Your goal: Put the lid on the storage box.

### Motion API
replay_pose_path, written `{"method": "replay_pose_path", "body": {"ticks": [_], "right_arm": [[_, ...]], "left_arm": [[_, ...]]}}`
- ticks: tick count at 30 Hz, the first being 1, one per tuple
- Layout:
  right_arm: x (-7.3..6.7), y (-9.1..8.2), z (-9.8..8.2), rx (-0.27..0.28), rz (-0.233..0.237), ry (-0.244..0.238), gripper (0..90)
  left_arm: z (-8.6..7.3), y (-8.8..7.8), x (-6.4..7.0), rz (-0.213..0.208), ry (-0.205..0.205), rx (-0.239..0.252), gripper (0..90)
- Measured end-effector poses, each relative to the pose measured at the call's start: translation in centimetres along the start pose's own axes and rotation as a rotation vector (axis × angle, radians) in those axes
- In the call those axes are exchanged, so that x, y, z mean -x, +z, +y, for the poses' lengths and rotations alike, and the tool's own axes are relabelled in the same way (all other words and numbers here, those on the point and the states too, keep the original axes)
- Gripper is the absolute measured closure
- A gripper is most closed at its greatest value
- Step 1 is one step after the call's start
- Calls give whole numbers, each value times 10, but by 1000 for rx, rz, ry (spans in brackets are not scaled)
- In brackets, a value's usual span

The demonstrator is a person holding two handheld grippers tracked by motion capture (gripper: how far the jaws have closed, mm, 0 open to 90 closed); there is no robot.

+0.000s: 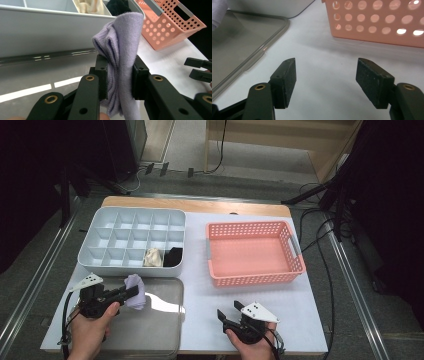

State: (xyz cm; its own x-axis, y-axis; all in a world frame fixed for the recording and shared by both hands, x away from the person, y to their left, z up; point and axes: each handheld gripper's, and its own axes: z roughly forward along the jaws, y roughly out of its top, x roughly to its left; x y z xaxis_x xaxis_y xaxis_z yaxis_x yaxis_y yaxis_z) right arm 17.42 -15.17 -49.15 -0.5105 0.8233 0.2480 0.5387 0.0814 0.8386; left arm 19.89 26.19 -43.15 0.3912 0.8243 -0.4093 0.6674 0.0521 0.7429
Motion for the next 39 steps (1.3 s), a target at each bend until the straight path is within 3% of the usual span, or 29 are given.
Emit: {"method": "replay_pose_path", "body": {"ticks": [14, 39], "right_arm": [[1, 0, 1, 5, -8, 1, 333], [-1, 2, 0, -5, -10, -10, 336]], "left_arm": [[8, -11, -7, 18, -7, 29, 733], [58, -7, -9, 41, 2, 87, 734]]}}
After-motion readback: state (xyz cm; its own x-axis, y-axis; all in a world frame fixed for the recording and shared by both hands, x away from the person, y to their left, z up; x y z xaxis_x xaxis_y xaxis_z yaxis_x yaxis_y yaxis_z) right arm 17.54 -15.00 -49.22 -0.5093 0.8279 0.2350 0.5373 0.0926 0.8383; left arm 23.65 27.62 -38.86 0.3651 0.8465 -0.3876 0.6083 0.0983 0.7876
